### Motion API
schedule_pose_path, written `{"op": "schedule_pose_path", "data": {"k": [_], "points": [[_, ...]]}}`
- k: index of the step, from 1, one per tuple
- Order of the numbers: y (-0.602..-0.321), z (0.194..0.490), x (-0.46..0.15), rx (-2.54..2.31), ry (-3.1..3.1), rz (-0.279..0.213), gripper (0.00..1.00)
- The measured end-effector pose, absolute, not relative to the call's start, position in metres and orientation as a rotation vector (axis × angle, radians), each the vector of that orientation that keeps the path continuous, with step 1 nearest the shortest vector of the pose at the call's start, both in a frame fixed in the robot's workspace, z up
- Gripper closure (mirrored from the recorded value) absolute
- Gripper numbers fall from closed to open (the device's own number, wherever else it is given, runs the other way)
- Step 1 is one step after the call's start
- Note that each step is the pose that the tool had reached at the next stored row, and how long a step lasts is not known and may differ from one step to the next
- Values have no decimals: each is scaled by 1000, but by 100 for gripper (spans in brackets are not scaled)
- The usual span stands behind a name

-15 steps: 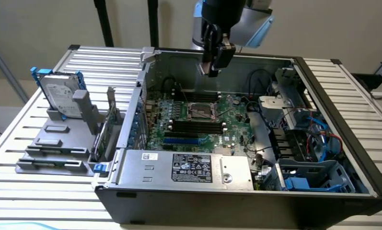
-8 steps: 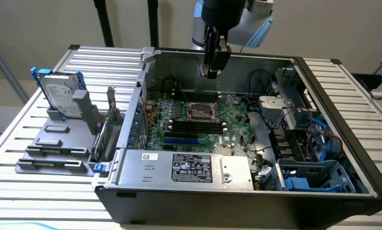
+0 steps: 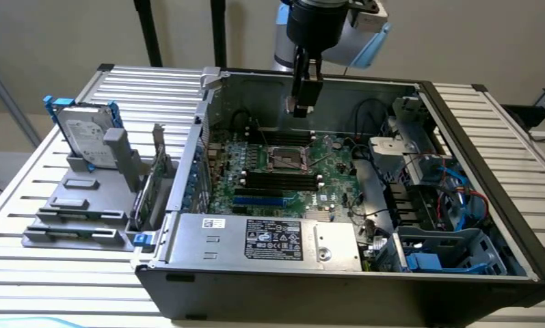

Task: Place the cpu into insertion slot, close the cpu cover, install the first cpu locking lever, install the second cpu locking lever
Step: 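Place the cpu into insertion slot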

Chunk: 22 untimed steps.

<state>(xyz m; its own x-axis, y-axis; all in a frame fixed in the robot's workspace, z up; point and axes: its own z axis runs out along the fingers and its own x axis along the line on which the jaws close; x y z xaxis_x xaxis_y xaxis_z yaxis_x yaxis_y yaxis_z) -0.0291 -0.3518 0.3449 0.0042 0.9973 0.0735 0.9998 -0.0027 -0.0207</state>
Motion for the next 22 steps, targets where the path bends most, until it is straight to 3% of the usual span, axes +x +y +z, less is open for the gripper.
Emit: {"op": "schedule_pose_path", "data": {"k": [11, 22], "points": [[-333, 325, -29, -2205, -2143, -59, 45], [-332, 305, -29, -2210, -2138, -59, 45]]}}
